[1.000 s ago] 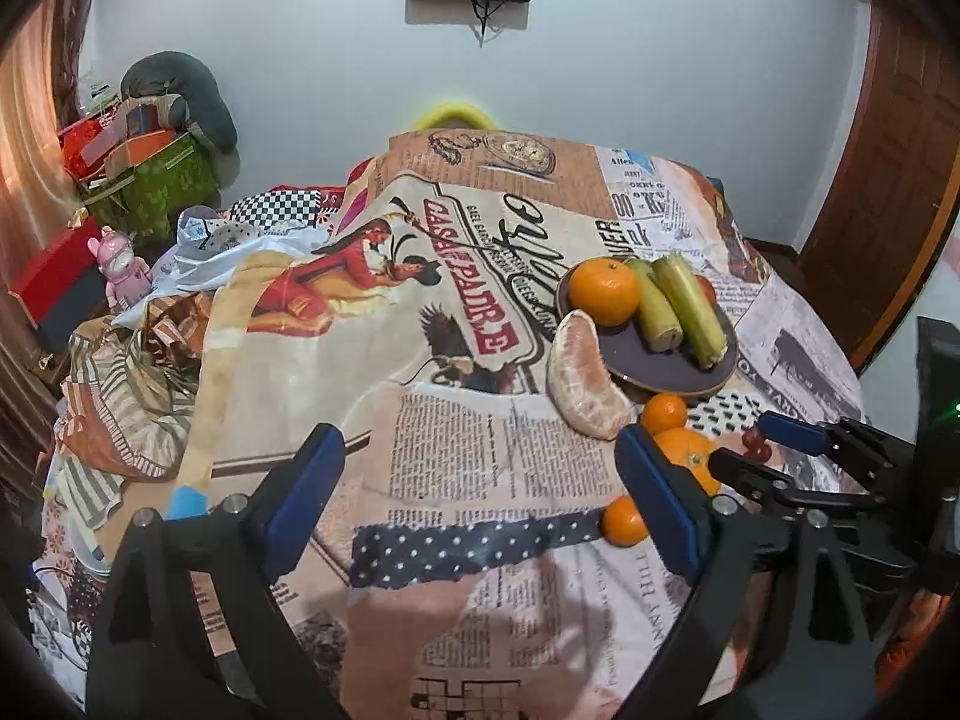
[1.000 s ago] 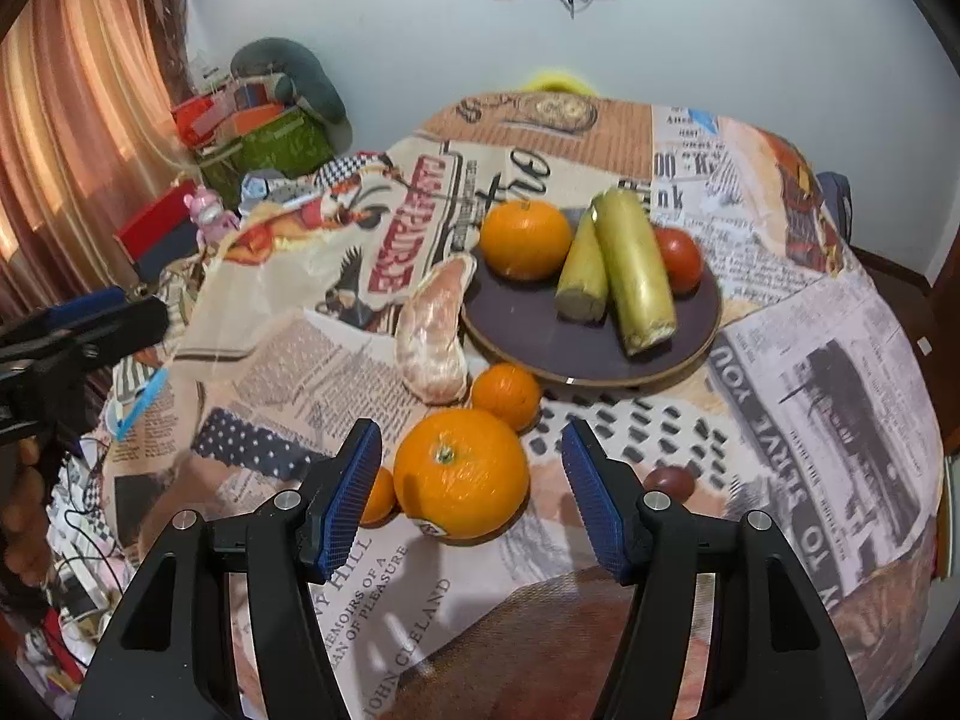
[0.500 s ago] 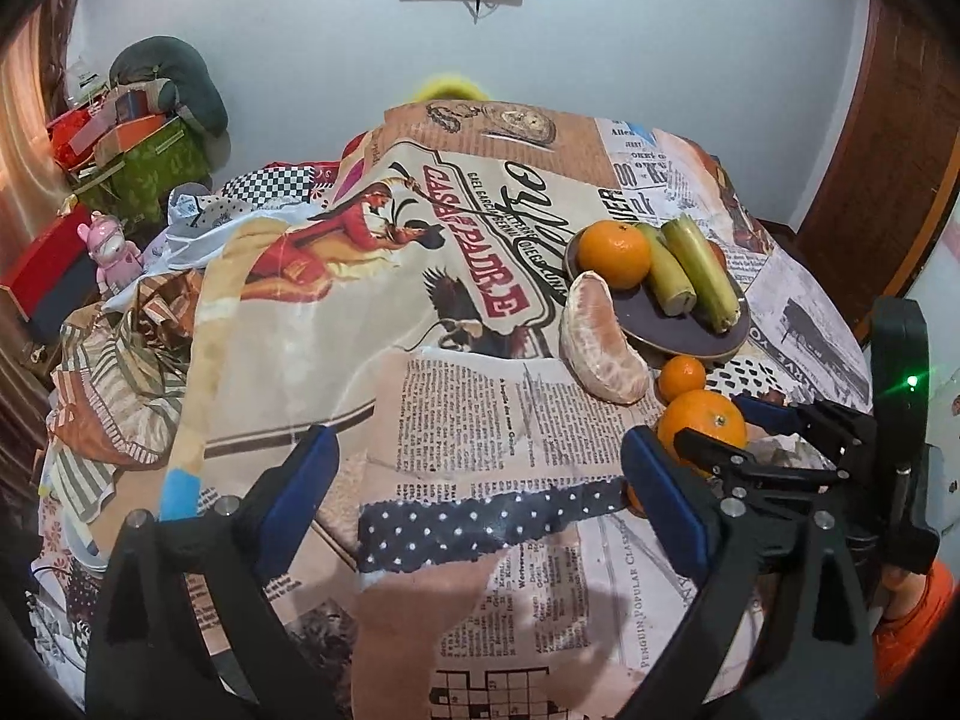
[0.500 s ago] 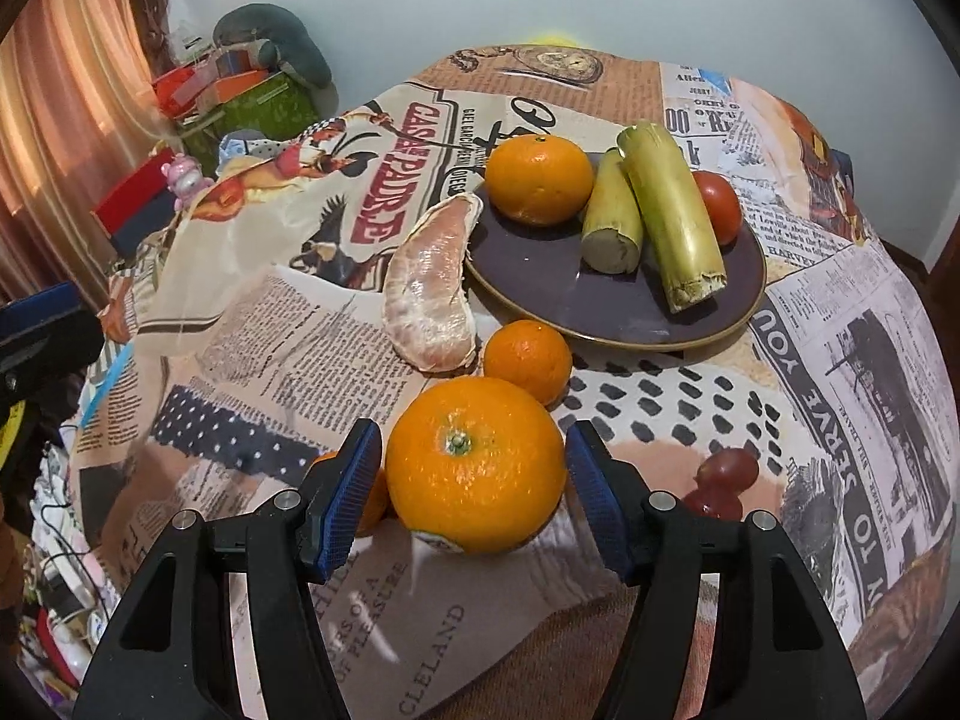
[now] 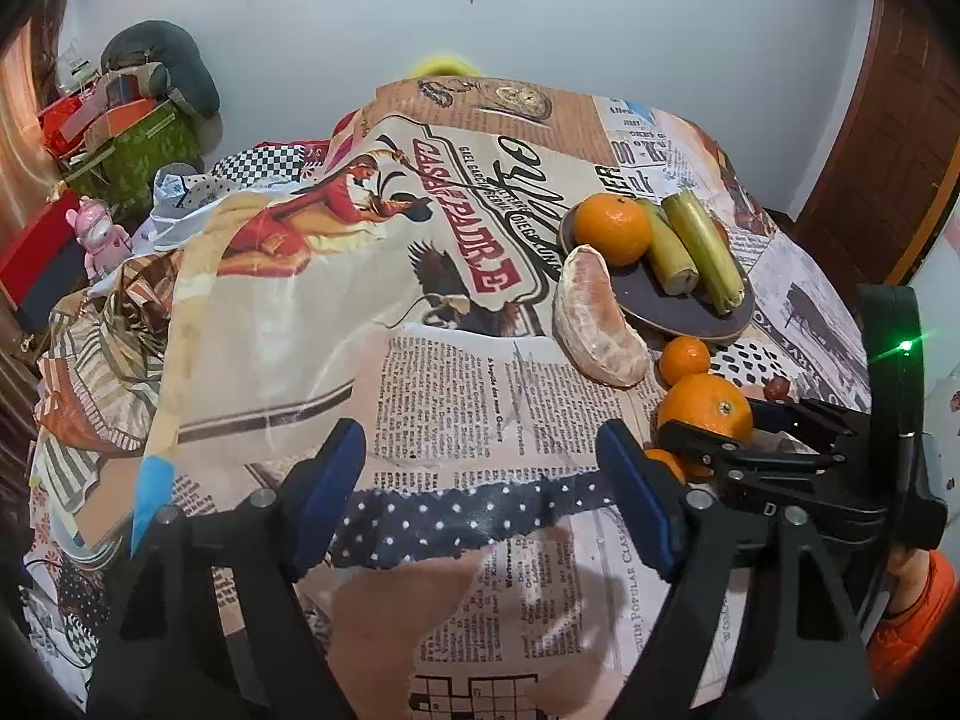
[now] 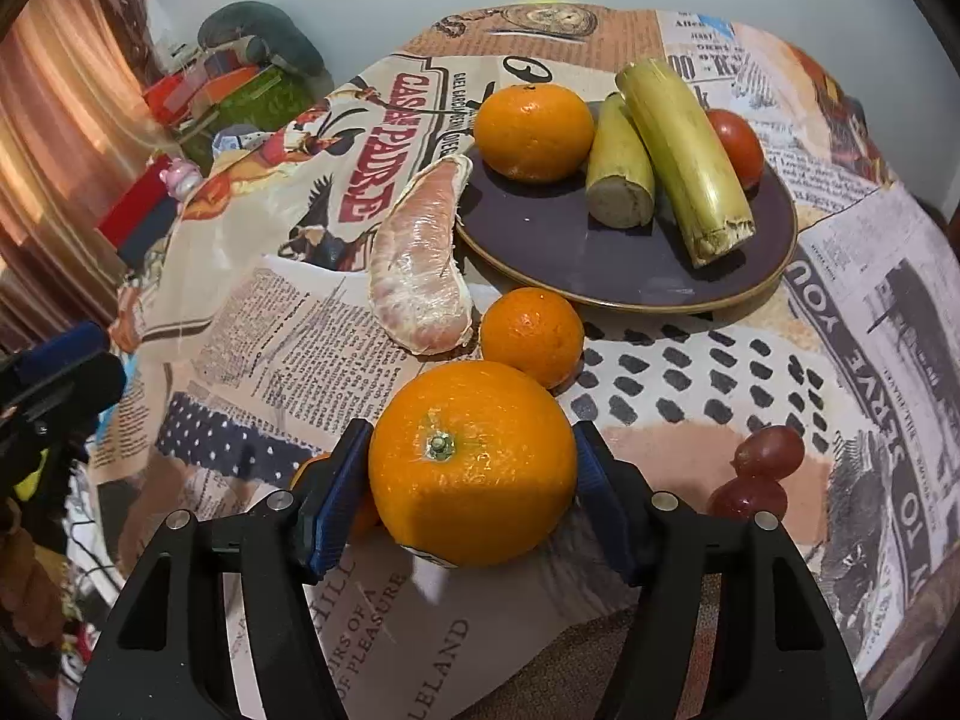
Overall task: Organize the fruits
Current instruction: 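Grasp the peeled grapefruit with left gripper while right tool holds the large orange, then place the grapefruit on the plate with left tool while right places the orange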
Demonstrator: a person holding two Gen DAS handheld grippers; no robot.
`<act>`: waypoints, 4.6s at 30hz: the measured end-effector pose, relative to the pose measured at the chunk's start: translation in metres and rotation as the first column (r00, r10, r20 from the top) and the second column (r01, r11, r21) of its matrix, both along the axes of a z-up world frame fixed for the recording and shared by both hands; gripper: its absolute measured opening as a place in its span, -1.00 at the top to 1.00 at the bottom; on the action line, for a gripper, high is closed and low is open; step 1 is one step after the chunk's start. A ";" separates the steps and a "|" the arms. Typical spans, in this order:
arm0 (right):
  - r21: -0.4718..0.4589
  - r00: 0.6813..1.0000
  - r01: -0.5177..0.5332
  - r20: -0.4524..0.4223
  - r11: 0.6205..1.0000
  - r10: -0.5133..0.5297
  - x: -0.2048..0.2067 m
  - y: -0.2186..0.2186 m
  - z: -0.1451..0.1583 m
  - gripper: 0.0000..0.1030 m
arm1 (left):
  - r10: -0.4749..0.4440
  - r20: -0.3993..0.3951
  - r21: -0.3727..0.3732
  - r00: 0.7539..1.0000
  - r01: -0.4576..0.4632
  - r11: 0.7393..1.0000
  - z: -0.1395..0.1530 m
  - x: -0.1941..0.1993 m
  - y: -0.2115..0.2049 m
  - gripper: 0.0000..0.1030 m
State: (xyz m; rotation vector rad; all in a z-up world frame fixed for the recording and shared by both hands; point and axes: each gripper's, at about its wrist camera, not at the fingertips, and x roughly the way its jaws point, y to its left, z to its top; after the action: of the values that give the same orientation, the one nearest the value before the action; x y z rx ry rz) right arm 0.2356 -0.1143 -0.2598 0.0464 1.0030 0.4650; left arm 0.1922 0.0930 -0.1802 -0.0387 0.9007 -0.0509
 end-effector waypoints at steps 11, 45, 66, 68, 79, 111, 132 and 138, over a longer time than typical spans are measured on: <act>0.018 0.997 -0.010 0.075 1.000 0.008 -0.013 -0.020 0.028 -0.21 | -0.047 -0.009 0.004 0.999 0.047 0.999 -0.003 0.015 -0.016 -0.56; 0.022 0.991 0.056 0.118 0.998 -0.059 0.025 -0.076 0.033 -0.21 | -0.108 -0.206 -0.034 0.973 0.104 0.994 -0.068 0.137 -0.072 -0.51; 0.034 0.992 0.042 0.115 0.999 -0.046 0.027 -0.074 0.032 -0.21 | -0.099 -0.257 -0.020 0.961 0.097 0.995 -0.068 0.141 -0.055 -0.42; 0.028 0.993 0.035 0.114 0.999 -0.038 0.026 -0.073 0.032 -0.21 | -0.077 -0.270 -0.014 0.960 0.076 0.997 -0.074 0.148 -0.055 -0.37; 0.022 0.991 0.043 0.129 0.999 -0.045 0.030 -0.078 0.034 -0.21 | -0.106 -0.226 0.006 0.968 0.111 0.994 -0.069 0.141 -0.065 0.13; 0.014 0.973 0.117 0.198 0.993 -0.118 0.055 -0.105 0.053 -0.21 | -0.214 -0.035 -0.009 0.976 0.214 0.977 -0.012 0.150 -0.124 0.14; -0.001 0.982 0.059 0.181 0.998 -0.058 0.064 -0.081 0.045 -0.21 | -0.201 -0.013 -0.011 0.979 0.201 0.979 -0.011 0.155 -0.109 0.06; -0.004 0.981 0.032 0.190 0.999 -0.031 0.065 -0.065 0.049 -0.21 | -0.124 0.007 0.000 0.992 0.124 0.992 0.001 0.132 -0.066 -0.08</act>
State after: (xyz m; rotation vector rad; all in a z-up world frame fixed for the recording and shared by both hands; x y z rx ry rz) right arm 0.3005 -0.1790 -0.2103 0.0112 0.8156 0.4285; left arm 0.3241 0.0272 -0.1790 0.0169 0.8955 -0.1664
